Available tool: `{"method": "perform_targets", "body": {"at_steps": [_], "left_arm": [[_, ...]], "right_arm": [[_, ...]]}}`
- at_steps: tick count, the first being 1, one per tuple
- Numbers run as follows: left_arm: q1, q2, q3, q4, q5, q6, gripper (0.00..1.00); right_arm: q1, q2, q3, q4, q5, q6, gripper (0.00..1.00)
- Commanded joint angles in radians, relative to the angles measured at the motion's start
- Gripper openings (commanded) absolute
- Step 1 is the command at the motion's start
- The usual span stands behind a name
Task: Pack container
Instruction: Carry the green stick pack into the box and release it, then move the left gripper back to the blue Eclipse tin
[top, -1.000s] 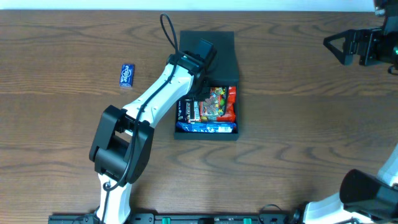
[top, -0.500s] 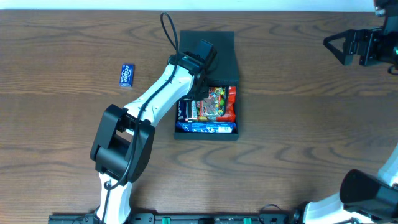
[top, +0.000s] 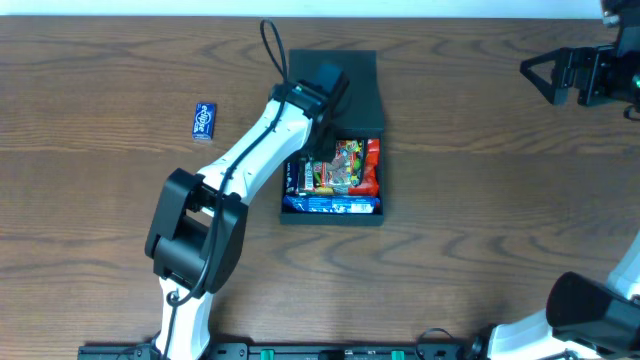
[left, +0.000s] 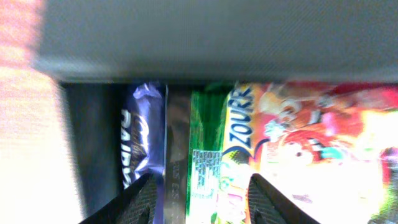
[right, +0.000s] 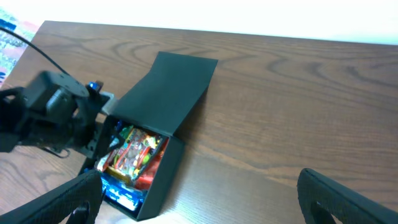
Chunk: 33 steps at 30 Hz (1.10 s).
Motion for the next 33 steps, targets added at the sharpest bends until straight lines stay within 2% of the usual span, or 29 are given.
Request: {"method": "perform_targets", "body": {"at_steps": [1,4,6,12,15,18,25,33], "left_arm": [[0.009,-0.114,0.097,-0.006,-0.135,0.071,0.51],[0.023,-0.191,0.110,-0.002,-0.344,0.132,0.54],[0.067,-0.217,0.110,-0.006,-0.379,0.171,0.55],[0.280,-0.195,0.106,-0.054,-0.279,0.185,0.58],[0.400,-0.153,0.098,-0.036,-0.197,0.217,0.63],[0.473,-0.089,0.098,-0.015,-0.142,0.263,0.63],[0.509,0.082,0.098,0.034,-0.113,0.304,0.63],[0.509,0.180,0.098,0.055,-0.074,0.356,0.58]], "right_arm": [[-0.003,-0.023,-0.006,-0.004,-0.020,0.009,0.99],[-0.003,-0.023,-0.006,-0.006,-0.020,0.009,0.99],[-0.003,-0.023,-0.006,-0.007,-0.020,0.009,0.99],[-0.003,-0.023,-0.006,-0.010,-0.019,0.009,0.99],[-0.003,-0.023,-0.006,-0.006,-0.019,0.008,0.99],[-0.003,-0.023,-0.006,-0.006,-0.019,0.008,0.99],[-0.003,-0.023,-0.006,-0.012,-0.019,0.009,0.99],[-0.003,-0.023,-0.006,-0.029,-0.019,0.009,0.99]]}}
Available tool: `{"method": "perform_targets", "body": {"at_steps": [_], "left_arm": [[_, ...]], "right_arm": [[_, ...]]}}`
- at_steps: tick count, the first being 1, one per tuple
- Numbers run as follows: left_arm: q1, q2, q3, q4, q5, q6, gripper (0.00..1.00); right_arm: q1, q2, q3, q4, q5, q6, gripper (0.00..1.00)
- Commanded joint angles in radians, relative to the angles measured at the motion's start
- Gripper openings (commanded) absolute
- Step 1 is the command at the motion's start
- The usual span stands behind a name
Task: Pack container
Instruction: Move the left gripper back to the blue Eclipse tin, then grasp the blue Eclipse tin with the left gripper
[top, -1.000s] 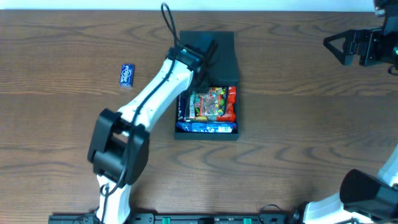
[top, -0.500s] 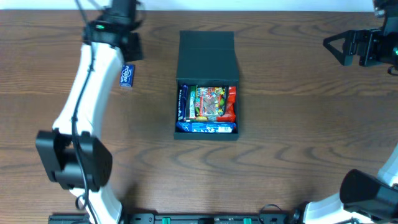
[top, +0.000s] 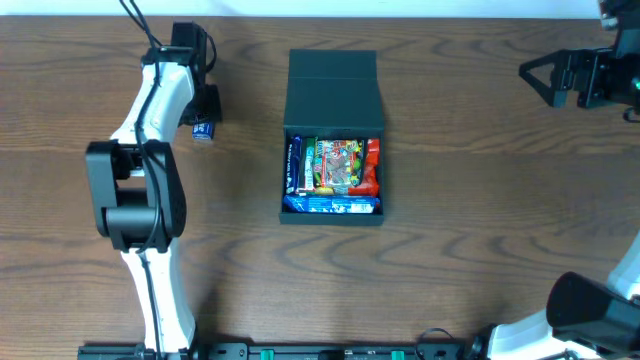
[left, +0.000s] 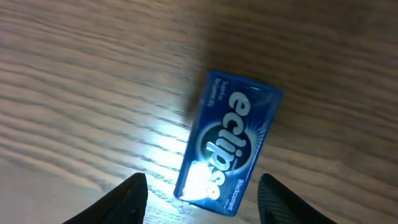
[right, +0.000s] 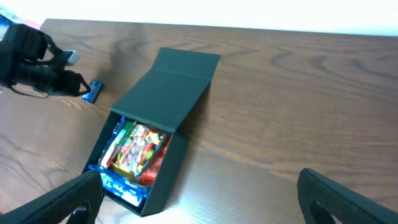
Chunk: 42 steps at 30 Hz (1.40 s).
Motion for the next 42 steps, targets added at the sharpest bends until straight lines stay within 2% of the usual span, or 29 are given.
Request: {"method": "perform_targets", "body": {"at_steps": [1,5,8,19,33,42], "left_arm": [[0.000,0.027,-0.005,0.002,0.045,0.060,0.58],[0.000,0.046,-0.005,0.011,0.067,0.100,0.58],[0.002,0.063,-0.005,0.023,0.066,0.100,0.62],[0.004,0.094,-0.005,0.058,0.066,0.100,0.61],[0.004,0.095,-0.005,0.068,0.066,0.098,0.50],[0.003,0.095,-0.005,0.049,0.066,0.057,0.44]], "right_arm": [[-0.003,-0.023,-0.006,-0.005,-0.019,0.009,0.99],[-0.003,-0.023,-0.006,-0.005,-0.019,0.009,0.99],[-0.003,-0.023,-0.006,-0.005,-0.019,0.008,0.99],[-0.003,-0.023,-0.006,-0.006,-0.019,0.009,0.99],[-0.003,-0.023,-0.006,-0.008,-0.019,0.009,0.99],[-0.003,-0.023,-0.006,-0.009,-0.019,0.009,0.99]]}}
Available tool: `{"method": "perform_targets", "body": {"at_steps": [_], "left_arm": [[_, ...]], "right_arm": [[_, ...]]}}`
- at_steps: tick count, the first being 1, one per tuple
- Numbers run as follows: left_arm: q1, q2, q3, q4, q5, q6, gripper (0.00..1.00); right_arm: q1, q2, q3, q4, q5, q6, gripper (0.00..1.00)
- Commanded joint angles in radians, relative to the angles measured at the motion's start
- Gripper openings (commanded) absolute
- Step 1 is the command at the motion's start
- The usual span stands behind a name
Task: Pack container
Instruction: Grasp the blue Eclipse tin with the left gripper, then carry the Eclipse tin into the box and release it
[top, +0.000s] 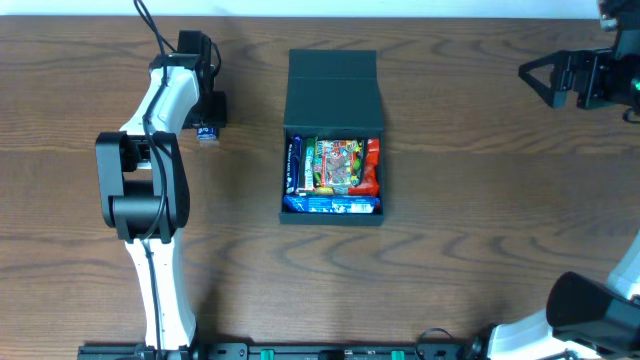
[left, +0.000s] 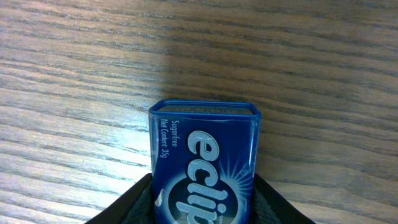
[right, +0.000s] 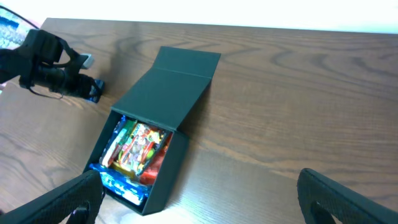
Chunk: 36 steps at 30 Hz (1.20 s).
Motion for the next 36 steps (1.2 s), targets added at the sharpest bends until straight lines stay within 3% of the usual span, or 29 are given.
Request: {"method": "perform_targets", "body": {"at_steps": [1,8,17,26,30,36], "left_arm": [[0.003,0.019,-0.005,-0.019,0.001,-0.036,0.44],[0.002,0.018,-0.004,-0.055,0.002,-0.137,0.40],[-0.016,-0.024,0.064,-0.190,0.090,-0.270,0.06],[-0.156,-0.283,0.096,-0.197,0.067,-0.327,0.06],[-0.313,-0.394,0.096,-0.199,-0.034,-0.340,0.06],[-0.544,-0.401,0.080,-0.224,-0.035,-0.418,0.06]], "right_arm": [[-0.003,-0.023,-0.006,-0.003,-0.019,0.009,0.99],[-0.003,-0.023,-0.006,0.000,-0.019,0.009,0.99],[-0.003,-0.023,-0.006,0.007,0.018,0.002,0.99],[-0.003,-0.023,-0.006,0.007,0.056,0.002,0.99],[-0.003,-0.023,-0.006,0.006,0.056,0.002,0.99],[-0.006,-0.023,-0.006,0.004,0.056,0.002,0.99]]}}
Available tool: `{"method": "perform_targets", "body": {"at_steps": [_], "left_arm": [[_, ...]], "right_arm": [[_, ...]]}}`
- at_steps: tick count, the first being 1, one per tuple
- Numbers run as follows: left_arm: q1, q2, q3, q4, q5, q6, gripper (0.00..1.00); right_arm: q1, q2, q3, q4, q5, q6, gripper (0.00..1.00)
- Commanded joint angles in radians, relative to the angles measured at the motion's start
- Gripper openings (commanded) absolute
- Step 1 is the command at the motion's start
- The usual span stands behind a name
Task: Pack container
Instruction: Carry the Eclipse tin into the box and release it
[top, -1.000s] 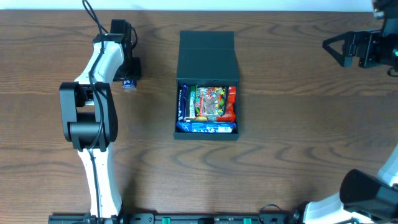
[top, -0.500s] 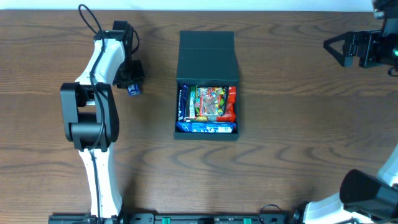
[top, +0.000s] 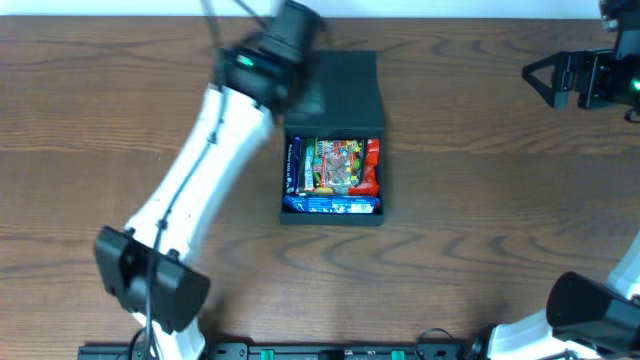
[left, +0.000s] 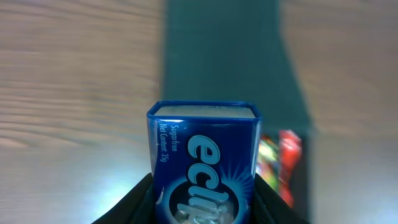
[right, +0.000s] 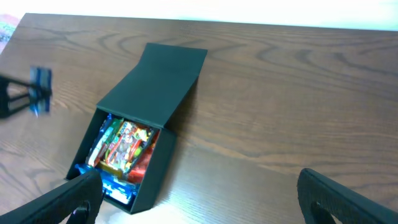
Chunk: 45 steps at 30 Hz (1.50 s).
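Observation:
A blue Eclipse gum pack is clamped between the fingers of my left gripper, which is shut on it and held in the air. It hangs over the left edge of the black box's open lid. The right wrist view shows the same pack aloft to the left of the box. The black box lies at the table's middle, filled with colourful snack packets. My right gripper stands open at the far right, with nothing between its fingers.
The brown wooden table surrounds the box. My left arm stretches diagonally from the front left up to the lid. The lid lies flat behind the box.
My left gripper, then down on the table at the far left around the gum pack, now holds the pack lifted beside the box lid. The right arm has not moved.
My left gripper was first down in the box among the snacks. Then it was open over the gum pack at the table's left. Then its fingers were either side of the pack on the table. Now it holds the pack by the box lid.

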Motion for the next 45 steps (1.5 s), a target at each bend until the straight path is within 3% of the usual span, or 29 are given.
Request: {"method": "perform_targets", "body": {"at_steps": [1,7,16,40,42,45], "left_arm": [[-0.090,0.046,-0.039,-0.015,-0.029,-0.083,0.06],[-0.205,0.100,-0.098,-0.025,-0.028,-0.162,0.06],[-0.218,0.157,-0.118,-0.069,-0.026,-0.251,0.06],[-0.146,0.289,-0.118,-0.017,-0.045,-0.230,0.06],[-0.146,0.289,-0.118,-0.016,-0.045,-0.230,0.12],[-0.148,0.289,-0.118,-0.015,-0.045,-0.198,0.32]], "right_arm": [[-0.009,-0.023,-0.006,-0.003,-0.001,0.002,0.99],[-0.024,-0.023,-0.006,-0.003,-0.005,0.002,0.99],[-0.023,-0.023,-0.006,-0.005,-0.013,0.006,0.99],[-0.023,-0.023,-0.006,-0.014,-0.013,0.006,0.99],[-0.023,-0.023,-0.006,-0.013,-0.013,0.006,0.99],[-0.023,-0.023,-0.006,-0.011,-0.013,0.006,0.99]]}}
